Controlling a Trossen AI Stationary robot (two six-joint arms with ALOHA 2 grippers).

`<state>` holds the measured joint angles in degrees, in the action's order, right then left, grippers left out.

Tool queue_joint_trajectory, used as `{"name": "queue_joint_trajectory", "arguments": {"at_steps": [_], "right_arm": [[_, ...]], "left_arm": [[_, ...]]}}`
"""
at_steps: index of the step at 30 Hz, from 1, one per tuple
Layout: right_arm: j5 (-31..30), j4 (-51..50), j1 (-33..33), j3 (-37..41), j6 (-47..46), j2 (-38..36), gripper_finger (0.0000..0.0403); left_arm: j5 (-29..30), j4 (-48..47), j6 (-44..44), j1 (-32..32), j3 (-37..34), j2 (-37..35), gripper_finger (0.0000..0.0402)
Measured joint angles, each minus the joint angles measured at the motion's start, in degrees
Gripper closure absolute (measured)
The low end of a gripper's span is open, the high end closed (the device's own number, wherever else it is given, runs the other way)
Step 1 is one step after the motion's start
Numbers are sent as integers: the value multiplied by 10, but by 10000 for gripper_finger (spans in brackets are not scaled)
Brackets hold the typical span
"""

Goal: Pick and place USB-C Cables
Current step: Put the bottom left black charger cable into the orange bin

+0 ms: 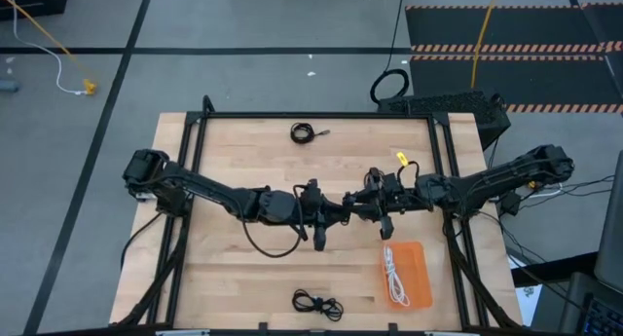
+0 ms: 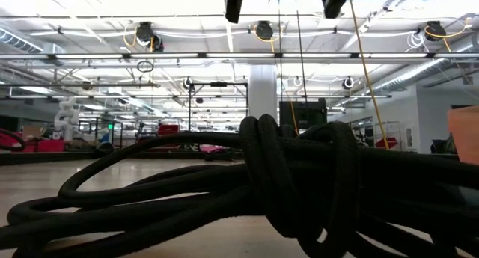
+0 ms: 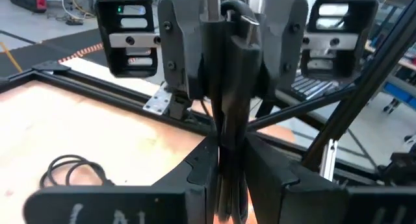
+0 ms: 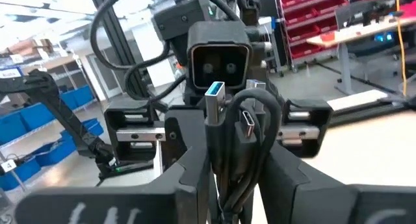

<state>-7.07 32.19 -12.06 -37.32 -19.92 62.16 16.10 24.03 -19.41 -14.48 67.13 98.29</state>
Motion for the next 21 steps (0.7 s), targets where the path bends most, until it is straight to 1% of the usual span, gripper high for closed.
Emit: {"name": "queue_joint_trajectory", "arguments": {"at_steps": [7, 10, 12, 14, 17, 21], "right_arm": [[-8, -114, 13, 0, -33, -74, 324], [-1, -198, 14, 0, -90, -108, 324], [22, -246, 10, 0, -144, -123, 324], [50, -277, -5, 0, -194, -128, 324], [73, -280, -44, 1, -258, -121, 324], [74, -300, -109, 1, -329, -96, 324]], "left_arm": [[-11, -23, 4, 9, 0, -5, 330], [-26, -33, -2, 14, 0, -5, 330], [-33, -50, -2, 14, 0, -5, 330], [-36, -62, -2, 14, 0, -5, 330], [-36, -87, -2, 13, 0, -5, 330], [-35, -110, -5, 14, 0, -5, 330]]}}
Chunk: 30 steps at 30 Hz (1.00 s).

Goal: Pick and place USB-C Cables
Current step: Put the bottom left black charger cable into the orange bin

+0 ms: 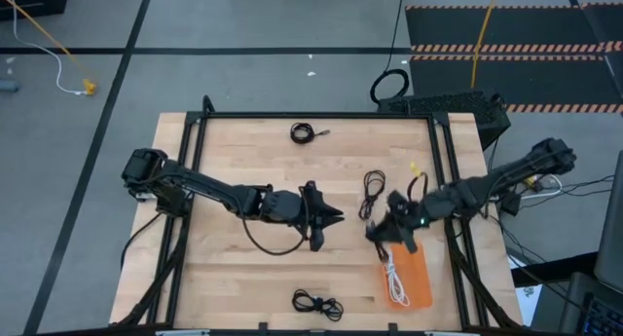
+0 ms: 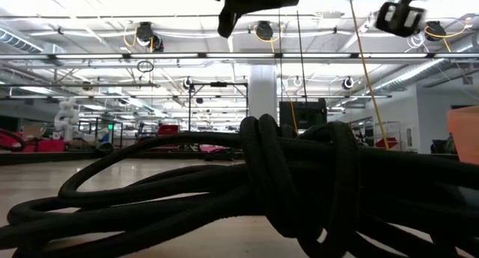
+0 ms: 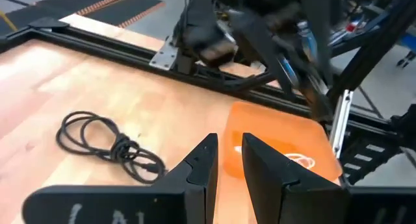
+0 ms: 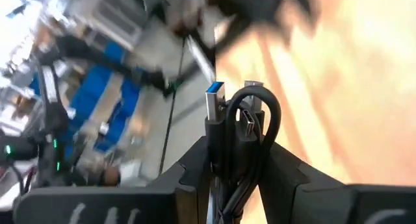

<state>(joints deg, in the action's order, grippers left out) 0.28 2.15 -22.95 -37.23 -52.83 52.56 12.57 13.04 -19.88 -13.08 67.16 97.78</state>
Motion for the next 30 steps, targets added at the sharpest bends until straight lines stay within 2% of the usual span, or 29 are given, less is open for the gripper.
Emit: {"name": "queue_joint_trajectory", "arguments": {"at_steps": [6, 11, 14, 19, 21, 24, 27, 30], "right_arm": [[0, -98, -92, 0, -134, 56, 324], [1, -110, -155, 0, -229, 98, 324], [1, -127, -181, 0, -260, 111, 324], [24, -227, -198, 0, -303, 116, 322], [29, -257, -203, 0, -312, 117, 293], [29, -269, -203, 0, -343, 117, 227], [31, -257, -202, 0, -350, 117, 168], [56, -238, -202, 0, -350, 116, 127]], "left_arm": [[1, -33, -11, 0, 0, 0, 330], [1, -52, -14, 0, 0, 0, 330], [1, -60, -14, -1, 0, 0, 330], [-18, -86, -35, -2, 0, 0, 330], [-56, -114, -54, -4, 0, 0, 330], [-105, -155, -93, -15, 0, 0, 330], [-144, -197, -131, -34, 0, 0, 330], [-171, -233, -157, -60, 0, 0, 329]]}}
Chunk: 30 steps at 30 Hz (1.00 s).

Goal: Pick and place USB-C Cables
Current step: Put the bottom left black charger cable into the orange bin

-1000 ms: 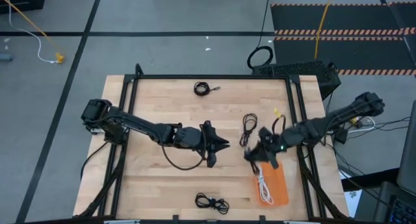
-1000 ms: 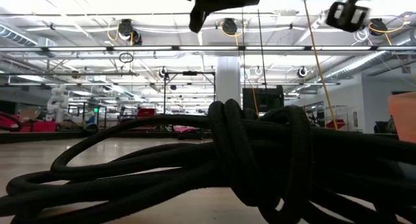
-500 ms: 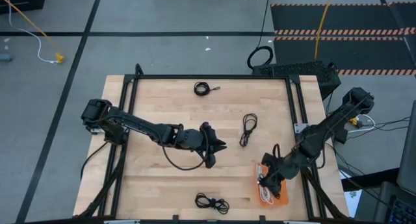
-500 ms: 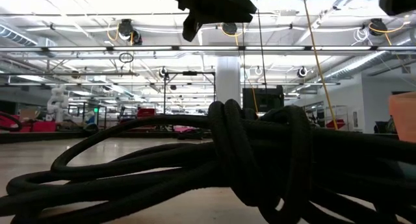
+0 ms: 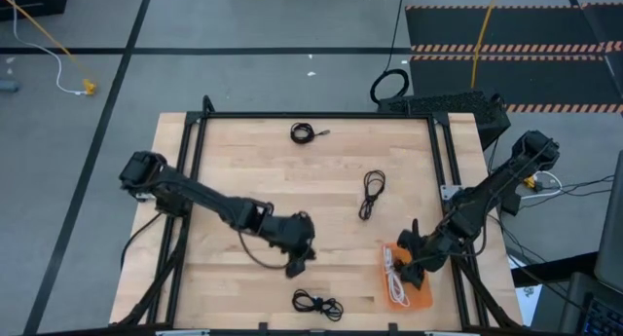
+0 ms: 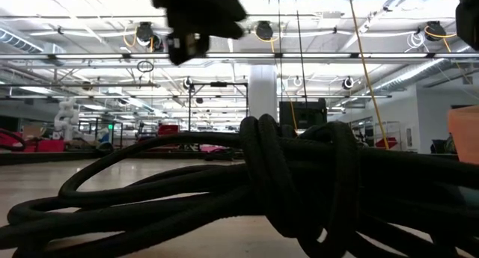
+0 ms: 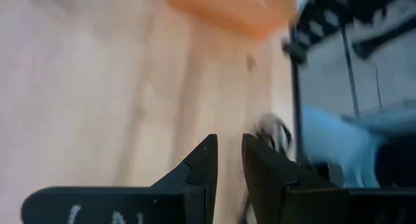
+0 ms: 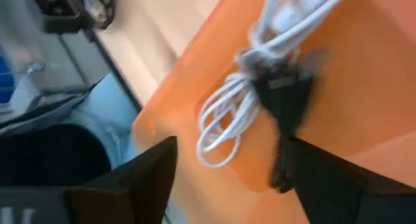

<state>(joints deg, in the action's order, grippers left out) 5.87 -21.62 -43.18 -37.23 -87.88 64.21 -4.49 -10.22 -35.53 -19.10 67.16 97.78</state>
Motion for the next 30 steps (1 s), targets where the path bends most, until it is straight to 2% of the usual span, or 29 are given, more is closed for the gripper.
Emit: {"name": "queue_joint_trajectory", "arguments": {"at_steps": [3, 7, 16, 20, 23, 30], "right_arm": [[2, 13, 0, 0, 10, 0, 106], [2, 17, 0, 0, 43, 0, 99], [2, 44, 0, 0, 50, 0, 101], [2, 47, 0, 0, 50, 0, 101], [2, 47, 0, 0, 50, 0, 101], [2, 52, 0, 0, 50, 0, 101]], "left_arm": [[-2, -20, -8, -29, 0, 0, 329], [-2, -19, -8, -58, 0, 11, 316], [0, -21, -10, -93, 0, 20, 209], [-3, -16, -62, -111, 0, 26, 174], [11, -14, -93, -134, 0, 38, 171], [58, 18, -107, -175, -1, 74, 194]]}}
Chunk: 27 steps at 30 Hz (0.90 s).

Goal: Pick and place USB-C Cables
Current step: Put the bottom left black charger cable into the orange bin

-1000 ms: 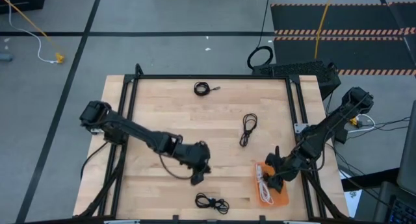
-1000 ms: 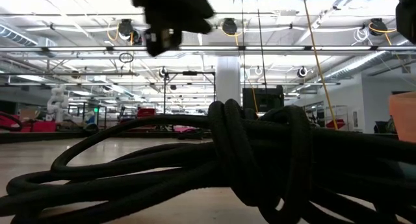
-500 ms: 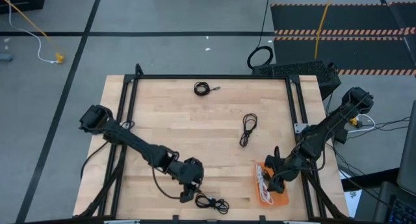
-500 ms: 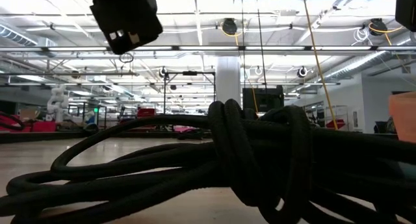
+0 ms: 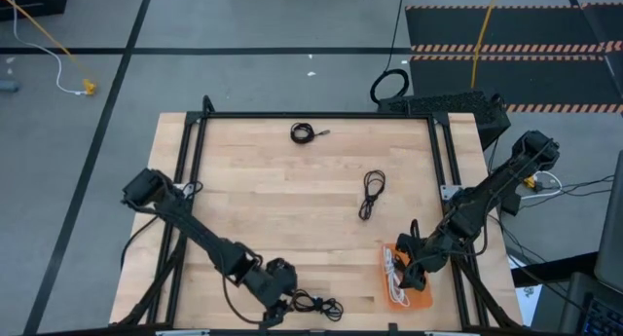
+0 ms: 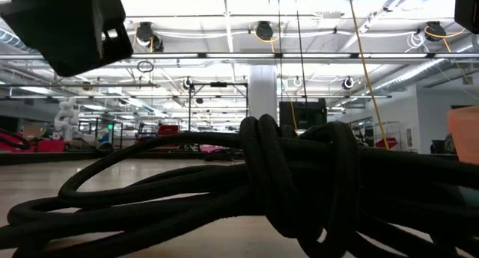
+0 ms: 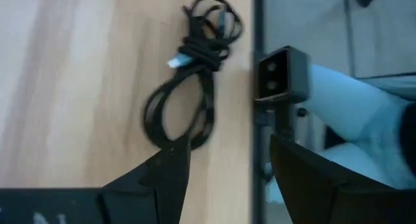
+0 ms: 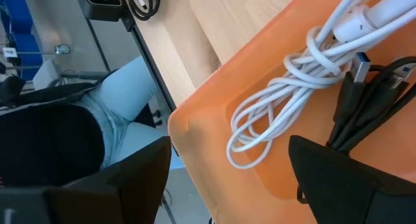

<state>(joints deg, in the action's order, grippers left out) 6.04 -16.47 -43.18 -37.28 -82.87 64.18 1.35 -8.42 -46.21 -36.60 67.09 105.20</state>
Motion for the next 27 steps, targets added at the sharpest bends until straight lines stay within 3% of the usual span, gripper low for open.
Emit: {"name": "queue_joint_trajectory", "arguments": {"at_steps": [10, 18, 27], "right_arm": [[0, 24, 0, 0, 0, 0, 101], [0, 23, 0, 0, 0, 0, 101], [0, 30, 0, 0, 0, 0, 101]], "left_arm": [[81, 4, 142, -15, 0, 2, 204], [92, 52, 238, -34, 1, 16, 204], [117, 65, 265, -44, 1, 45, 203]]}}
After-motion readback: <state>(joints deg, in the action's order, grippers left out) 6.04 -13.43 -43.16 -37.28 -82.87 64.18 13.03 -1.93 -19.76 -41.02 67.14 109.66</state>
